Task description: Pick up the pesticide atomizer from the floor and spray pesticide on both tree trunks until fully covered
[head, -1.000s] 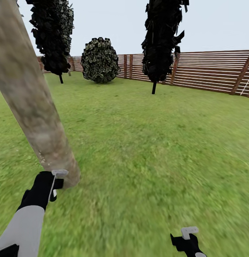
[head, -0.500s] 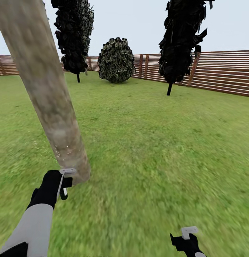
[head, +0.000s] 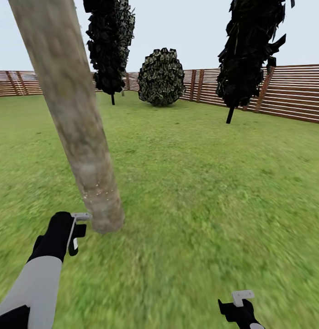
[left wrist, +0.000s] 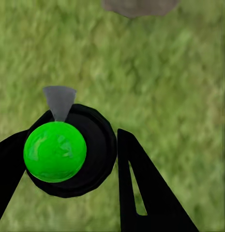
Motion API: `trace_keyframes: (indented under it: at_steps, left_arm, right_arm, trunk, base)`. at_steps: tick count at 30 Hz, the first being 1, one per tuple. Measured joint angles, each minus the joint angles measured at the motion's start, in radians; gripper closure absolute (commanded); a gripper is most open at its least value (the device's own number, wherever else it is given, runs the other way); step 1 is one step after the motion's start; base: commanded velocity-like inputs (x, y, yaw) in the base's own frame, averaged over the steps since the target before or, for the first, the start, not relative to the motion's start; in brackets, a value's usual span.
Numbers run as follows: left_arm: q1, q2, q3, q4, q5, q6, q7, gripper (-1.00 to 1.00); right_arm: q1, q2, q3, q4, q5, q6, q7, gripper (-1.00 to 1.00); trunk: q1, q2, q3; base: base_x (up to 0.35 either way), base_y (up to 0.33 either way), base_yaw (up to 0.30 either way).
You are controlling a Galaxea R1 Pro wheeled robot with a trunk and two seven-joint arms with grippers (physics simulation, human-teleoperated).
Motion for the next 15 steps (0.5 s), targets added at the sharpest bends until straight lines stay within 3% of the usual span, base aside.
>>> trace_keyframes:
  at_steps: [6, 15]
  left_arm:
    - [-0.003, -0.002, 0.0, -0.003, 0.001, 0.002, 0.001, 1.0]
    - [-0.003, 0.002, 0.0, -0.004, -0.004, 0.002, 0.003, 1.0]
  right_arm:
    - [0.0, -0.003, 0.0, 0.0, 0.0, 0.0, -0.001, -1.0]
    - [0.0, -0.003, 0.0, 0.0, 0.0, 0.0, -0.001, -1.0]
  trunk:
    - [0.0, 0.0, 0.0]
    - [0.0, 0.0, 0.0]
  base:
    - [0.11, -0.242, 0.0]
    - [-0.094, -0.256, 0.023]
